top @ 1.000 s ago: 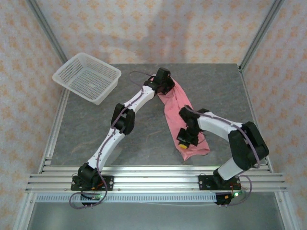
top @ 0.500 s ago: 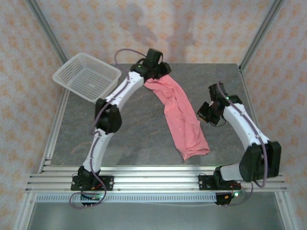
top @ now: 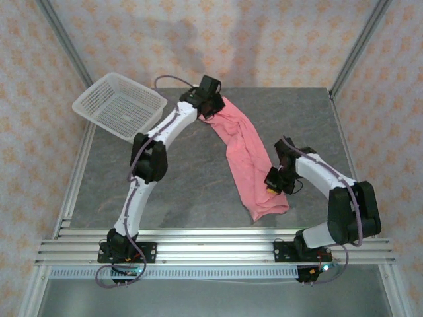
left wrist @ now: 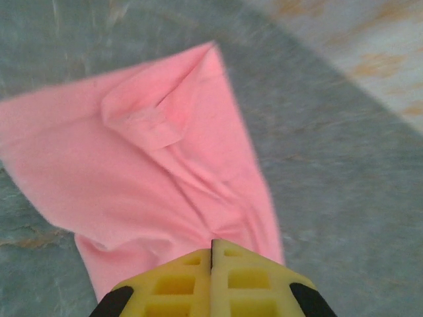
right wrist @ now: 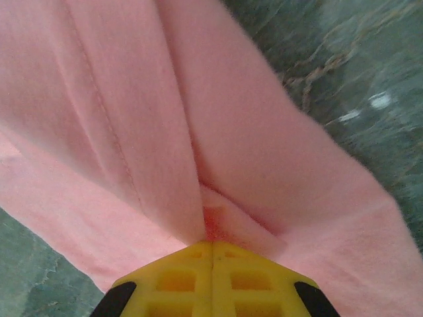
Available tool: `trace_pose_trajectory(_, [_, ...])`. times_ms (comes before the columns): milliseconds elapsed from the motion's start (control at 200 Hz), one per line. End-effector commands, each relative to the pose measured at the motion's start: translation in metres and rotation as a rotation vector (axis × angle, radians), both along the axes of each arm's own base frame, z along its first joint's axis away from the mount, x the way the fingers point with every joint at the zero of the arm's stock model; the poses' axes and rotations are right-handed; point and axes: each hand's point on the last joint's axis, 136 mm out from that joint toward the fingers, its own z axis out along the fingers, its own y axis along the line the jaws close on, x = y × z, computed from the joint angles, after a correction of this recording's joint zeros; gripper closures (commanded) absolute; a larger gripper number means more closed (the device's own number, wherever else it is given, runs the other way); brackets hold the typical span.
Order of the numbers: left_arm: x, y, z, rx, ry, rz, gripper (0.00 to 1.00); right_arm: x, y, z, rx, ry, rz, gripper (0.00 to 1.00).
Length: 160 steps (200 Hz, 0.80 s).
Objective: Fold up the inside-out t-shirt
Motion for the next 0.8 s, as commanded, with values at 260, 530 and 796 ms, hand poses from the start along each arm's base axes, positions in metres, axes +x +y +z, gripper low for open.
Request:
trace_pose_trajectory(260, [0.026, -0.013, -0.063, -0.067, 0.007, 0.123, 1.0, -0.024, 0.002, -0.021, -0.034, 0.047, -0.038, 1.0])
trace_pose_trajectory(530, [0.041, -0.026, -0.129, -0.152, 0.042, 0.096, 1.0, -0.01, 0.037, -0.051, 0.056, 0.081, 0.069, 1.0])
trace_pose_trajectory(796, [0.091, 0.008, -0.138, -0.172, -0.115, 0.178, 1.0, -0.027, 0.1, -0.061, 0.082, 0.116, 0.258, 1.0])
